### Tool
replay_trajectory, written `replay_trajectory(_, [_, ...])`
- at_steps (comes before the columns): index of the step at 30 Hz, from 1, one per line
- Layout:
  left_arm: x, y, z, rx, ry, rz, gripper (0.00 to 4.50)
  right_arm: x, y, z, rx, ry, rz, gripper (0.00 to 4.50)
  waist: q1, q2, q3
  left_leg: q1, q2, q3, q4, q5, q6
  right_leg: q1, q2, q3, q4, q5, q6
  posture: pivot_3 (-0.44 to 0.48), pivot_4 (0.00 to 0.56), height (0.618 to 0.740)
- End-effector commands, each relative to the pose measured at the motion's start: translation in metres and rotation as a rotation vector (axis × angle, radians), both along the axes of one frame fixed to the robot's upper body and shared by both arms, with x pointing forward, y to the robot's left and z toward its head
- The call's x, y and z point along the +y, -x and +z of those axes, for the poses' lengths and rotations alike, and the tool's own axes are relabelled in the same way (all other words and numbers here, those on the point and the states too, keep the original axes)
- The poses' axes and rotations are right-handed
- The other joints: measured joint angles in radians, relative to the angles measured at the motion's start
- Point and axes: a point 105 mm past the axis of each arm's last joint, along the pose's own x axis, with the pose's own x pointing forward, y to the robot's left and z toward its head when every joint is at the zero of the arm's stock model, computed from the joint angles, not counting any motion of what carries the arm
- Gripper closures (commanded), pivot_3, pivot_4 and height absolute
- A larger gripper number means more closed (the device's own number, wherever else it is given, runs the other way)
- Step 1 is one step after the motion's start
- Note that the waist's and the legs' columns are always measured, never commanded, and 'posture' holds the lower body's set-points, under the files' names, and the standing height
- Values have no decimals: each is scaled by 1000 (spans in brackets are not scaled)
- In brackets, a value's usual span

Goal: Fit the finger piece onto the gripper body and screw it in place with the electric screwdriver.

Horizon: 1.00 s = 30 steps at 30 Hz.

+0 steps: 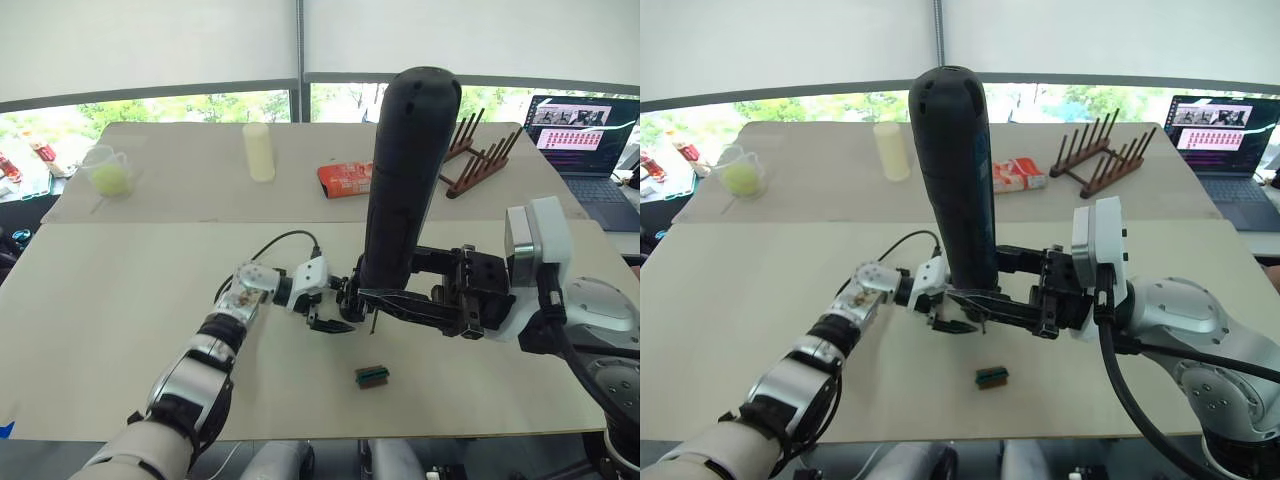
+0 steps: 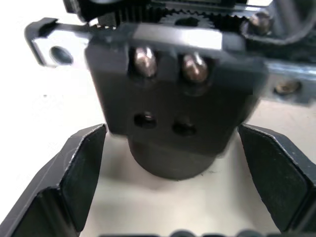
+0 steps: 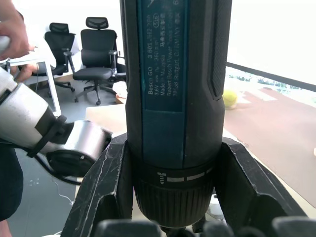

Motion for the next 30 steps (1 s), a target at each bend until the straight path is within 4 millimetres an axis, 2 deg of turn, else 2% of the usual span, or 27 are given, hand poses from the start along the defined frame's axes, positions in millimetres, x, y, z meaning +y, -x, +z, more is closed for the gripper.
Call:
replay_trajectory(1, [3,11,-3,2,31,102,0,3,6,12,-54,-31,24,2603,-3,0,0,0,0,0,0,0,0,0,0,0,0,0,0,0,150,740])
replay_trajectory(4, [-1,24,-1,28,85,197,0,3,3,13,-52,-32,18,2603,-3,0,0,1,0,0,0,0,0,1,1,0,0,0,0,0,150,740])
replay_trajectory(7, [-7,24,1,34,126,290,0,2,1,13,-46,-31,10,2603,7,0,0,2,-1,0,0,0,0,2,1,0,0,0,0,0,150,740])
replay_trajectory(13, [-15,20,1,32,156,359,0,2,-3,11,-35,-29,7,2603,20,0,0,2,-1,0,0,0,0,2,3,-1,0,0,0,0,150,740])
replay_trajectory(16, [-20,27,-3,42,170,330,771,2,-5,10,-38,-27,2,2603,19,0,0,2,-1,1,0,0,0,2,2,-1,0,0,0,0,150,740])
replay_trajectory(19, [-22,27,-3,52,180,314,2193,3,-6,12,-46,-27,-1,2603,20,0,0,2,-1,1,0,0,0,2,1,-1,0,0,0,0,150,740])
replay_trajectory(25, [-26,21,-1,29,158,237,2212,11,-11,16,-69,-18,0,2603,22,0,0,2,-1,0,0,0,0,2,1,-2,0,0,0,0,150,740])
replay_trajectory(30, [-29,16,0,17,141,187,2212,20,-23,17,-94,1,-17,2603,25,0,0,2,-2,0,0,0,0,2,1,-2,0,0,0,0,150,740])
